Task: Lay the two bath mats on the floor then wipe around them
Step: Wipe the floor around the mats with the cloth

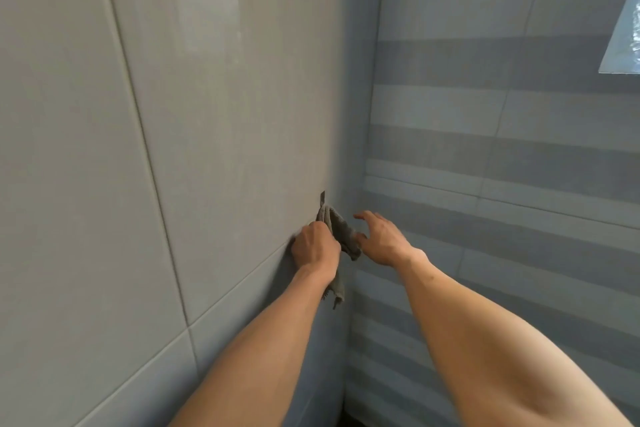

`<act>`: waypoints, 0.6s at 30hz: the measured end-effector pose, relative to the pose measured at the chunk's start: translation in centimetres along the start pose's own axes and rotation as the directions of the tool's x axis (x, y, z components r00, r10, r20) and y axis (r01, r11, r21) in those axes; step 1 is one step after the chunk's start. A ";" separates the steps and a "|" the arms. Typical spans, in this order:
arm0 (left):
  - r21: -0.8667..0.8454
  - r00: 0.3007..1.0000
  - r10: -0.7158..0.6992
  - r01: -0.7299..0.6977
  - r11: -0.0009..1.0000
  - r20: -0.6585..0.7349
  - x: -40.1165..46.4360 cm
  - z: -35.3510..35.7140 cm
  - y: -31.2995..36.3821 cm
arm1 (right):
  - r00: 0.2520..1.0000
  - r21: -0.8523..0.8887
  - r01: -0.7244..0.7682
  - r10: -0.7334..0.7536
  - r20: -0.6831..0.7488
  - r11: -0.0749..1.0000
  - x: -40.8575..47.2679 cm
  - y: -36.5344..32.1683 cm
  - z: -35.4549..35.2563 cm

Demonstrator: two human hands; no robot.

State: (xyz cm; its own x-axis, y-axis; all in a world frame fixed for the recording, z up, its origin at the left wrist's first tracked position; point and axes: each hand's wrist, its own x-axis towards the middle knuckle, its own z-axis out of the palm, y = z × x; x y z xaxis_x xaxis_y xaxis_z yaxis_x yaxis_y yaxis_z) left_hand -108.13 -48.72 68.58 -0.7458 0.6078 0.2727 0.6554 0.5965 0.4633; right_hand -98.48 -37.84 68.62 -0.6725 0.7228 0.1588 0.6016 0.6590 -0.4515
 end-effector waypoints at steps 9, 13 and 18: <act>-0.039 0.973 0.172 -0.181 0.983 -0.156 1.1 0.9 -0.1 | 0.999 0.008 -0.035 0.035 -0.020 0.999 4.0 -0.9 0.6; -0.097 0.884 0.276 -0.334 0.938 -0.376 1.6 0.3 1.6 | 0.970 0.094 -0.112 0.130 -0.208 0.989 3.2 0.9 -3.2; -0.308 0.901 0.253 -0.367 0.877 -0.352 2.8 -0.5 6.4 | 0.932 0.245 -0.118 0.192 -0.307 0.962 -0.8 5.3 -9.8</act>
State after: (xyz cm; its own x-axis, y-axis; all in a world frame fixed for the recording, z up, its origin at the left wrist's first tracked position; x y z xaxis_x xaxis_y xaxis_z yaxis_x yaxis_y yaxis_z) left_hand -106.04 -43.42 72.72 -0.5479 0.5138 0.6601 0.8124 0.1384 0.5665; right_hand -90.54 -32.92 74.72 -0.3788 0.8643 0.3308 0.5523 0.4979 -0.6686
